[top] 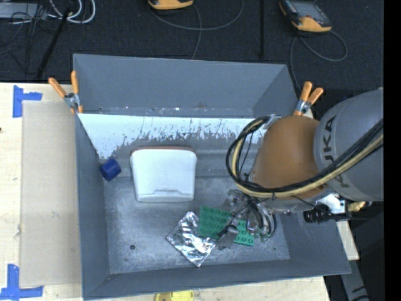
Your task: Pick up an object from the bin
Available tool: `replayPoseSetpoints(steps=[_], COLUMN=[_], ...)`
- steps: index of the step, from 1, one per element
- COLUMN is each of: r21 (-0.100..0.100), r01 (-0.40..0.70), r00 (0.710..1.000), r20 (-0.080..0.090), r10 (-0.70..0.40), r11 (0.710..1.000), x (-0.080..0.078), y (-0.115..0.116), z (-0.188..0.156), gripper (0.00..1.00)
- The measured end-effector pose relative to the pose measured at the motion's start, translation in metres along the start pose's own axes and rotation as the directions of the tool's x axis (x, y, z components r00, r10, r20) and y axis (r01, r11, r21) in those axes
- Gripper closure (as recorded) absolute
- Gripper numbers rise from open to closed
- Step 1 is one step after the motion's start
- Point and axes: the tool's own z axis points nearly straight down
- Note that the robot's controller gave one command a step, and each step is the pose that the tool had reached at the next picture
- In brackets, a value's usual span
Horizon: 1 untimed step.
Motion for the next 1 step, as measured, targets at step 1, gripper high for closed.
replayPoseSetpoints(steps=[1], r21=[0.001], r01=[0.005], r00=[1.000], r20=[-0.002], r10=[-0.005], r11=[1.000], x=[-0.0004], y=[-0.0005], z=[-0.0132], gripper=[1.00])
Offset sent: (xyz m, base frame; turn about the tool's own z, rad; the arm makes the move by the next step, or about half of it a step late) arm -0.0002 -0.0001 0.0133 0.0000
